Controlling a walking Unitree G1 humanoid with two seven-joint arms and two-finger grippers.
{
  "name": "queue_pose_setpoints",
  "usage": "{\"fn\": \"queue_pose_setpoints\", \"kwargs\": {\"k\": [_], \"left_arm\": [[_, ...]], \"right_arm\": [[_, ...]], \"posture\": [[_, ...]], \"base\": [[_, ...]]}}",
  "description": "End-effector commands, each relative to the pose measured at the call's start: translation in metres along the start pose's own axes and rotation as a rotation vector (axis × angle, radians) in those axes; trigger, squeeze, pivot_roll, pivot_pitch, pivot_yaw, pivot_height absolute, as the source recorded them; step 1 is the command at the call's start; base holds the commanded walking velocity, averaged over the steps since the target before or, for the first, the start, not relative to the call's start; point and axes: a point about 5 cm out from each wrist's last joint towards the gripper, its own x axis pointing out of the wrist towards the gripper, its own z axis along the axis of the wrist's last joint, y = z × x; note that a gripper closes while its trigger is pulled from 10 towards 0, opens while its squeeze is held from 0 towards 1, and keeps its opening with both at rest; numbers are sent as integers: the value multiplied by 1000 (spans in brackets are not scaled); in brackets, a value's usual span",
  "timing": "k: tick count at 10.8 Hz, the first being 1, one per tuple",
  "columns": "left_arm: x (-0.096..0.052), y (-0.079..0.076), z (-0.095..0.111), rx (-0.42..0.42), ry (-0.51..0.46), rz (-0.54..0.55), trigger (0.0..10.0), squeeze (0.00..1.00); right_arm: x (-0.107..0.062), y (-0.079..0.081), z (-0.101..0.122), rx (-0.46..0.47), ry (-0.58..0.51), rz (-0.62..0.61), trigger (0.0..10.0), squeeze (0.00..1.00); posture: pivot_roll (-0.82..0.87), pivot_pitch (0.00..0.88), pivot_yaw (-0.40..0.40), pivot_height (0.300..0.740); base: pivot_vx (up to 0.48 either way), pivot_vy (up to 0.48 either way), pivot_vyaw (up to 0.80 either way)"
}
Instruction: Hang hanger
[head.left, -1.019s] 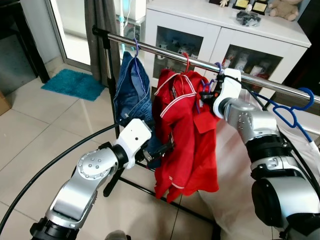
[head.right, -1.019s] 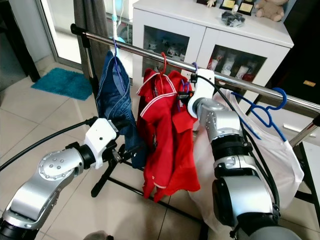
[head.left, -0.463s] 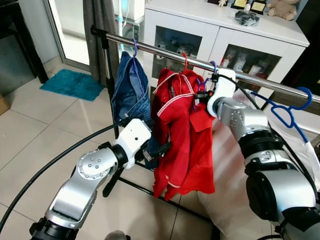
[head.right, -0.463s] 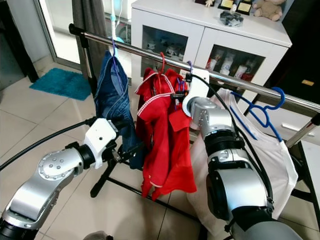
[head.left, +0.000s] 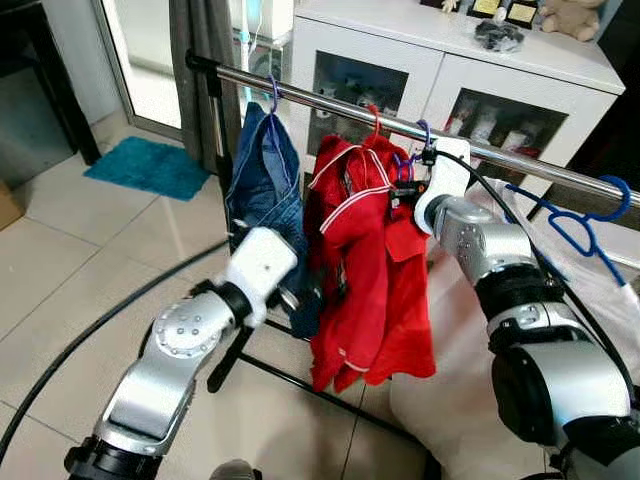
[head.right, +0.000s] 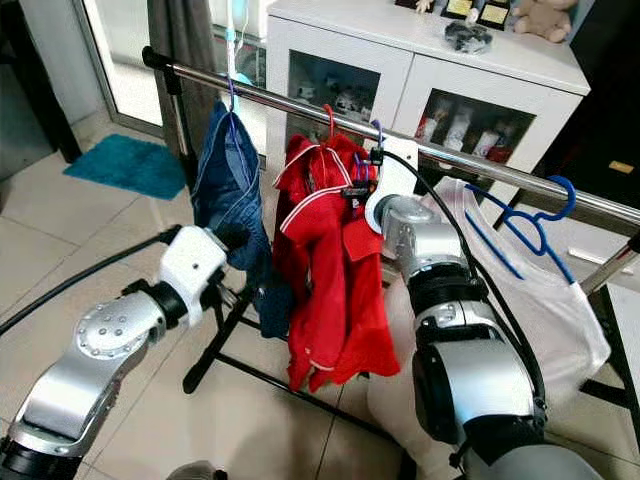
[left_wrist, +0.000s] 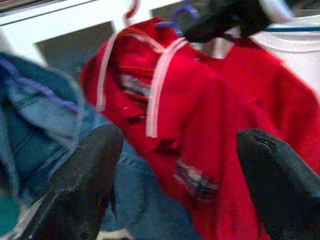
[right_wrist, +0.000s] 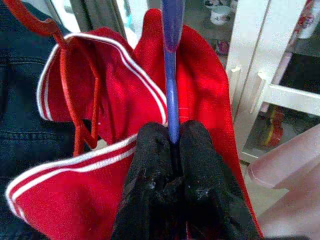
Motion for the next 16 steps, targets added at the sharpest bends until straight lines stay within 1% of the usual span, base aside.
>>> {"fn": "queue_pose_setpoints", "kwargs": {"k": [1, 2, 4, 5, 6, 7, 8, 9, 10, 11, 13, 14, 15, 16], "left_arm": [[-3, 4, -4, -35, 7, 38, 10000, 0], [-4, 7, -7, -111, 22, 71, 10000, 0], [-5, 6, -10, -119, 27, 108, 10000, 0], [-2, 1, -10, -82, 16, 120, 10000, 0], [-3, -1, -10, -103, 10, 132, 10000, 0], [-3, -3, -13, -107, 25, 137, 10000, 0], [1, -7, -14, -96, 30, 130, 10000, 0], [4, -12, -11, -105, 24, 111, 10000, 0], [2, -12, -13, -123, 31, 118, 10000, 0], [0, -8, -15, -132, 34, 147, 10000, 0], [0, -4, -15, -142, 35, 166, 10000, 0], [0, -6, -11, -143, 28, 140, 10000, 0], [-3, -5, -14, -155, 34, 151, 10000, 0], [-3, -4, -14, -164, 30, 157, 10000, 0]], "right_arm": [[-5, -8, 10, 7, -67, -1, 0, 0], [-9, -11, 10, -15, -88, 7, 0, 0], [-23, -20, 8, -33, -105, 25, 0, 0], [-38, -29, 8, -46, -128, 30, 0, 0], [-46, -31, 5, -59, -128, 22, 0, 0], [-57, -32, -2, -49, -124, 13, 0, 0], [-67, -29, -12, -45, -98, 2, 0, 0], [-77, -25, -24, -85, -72, -12, 0, 0], [-84, -22, -34, -83, -42, -14, 0, 0], [-93, -21, -39, -56, -29, -39, 0, 0], [-101, -22, -41, -48, -71, -73, 0, 0], [-108, -15, -46, -16, -102, -52, 0, 0], [-113, -8, -52, 33, -89, -58, 0, 0], [-116, -7, -55, 35, -87, -71, 0, 0]], "posture": [[126, 0, -96, 740], [123, 0, -98, 740], [114, 0, -91, 740], [107, 0, -85, 740], [93, 0, -85, 740], [77, 0, -84, 740], [74, 0, -78, 740], [77, 0, -72, 740], [71, 0, -75, 740], [60, 0, -81, 740], [63, 3, -72, 740], [69, 9, -78, 740], [61, 0, -81, 740], [58, 0, -79, 740]], "base": [[0, 0, 0], [0, 0, 0], [0, 0, 0], [0, 0, 0], [0, 0, 0], [0, 0, 0], [0, 0, 0], [0, 0, 0], [0, 0, 0], [0, 0, 0], [0, 0, 0], [0, 0, 0], [0, 0, 0], [0, 0, 0]]}}
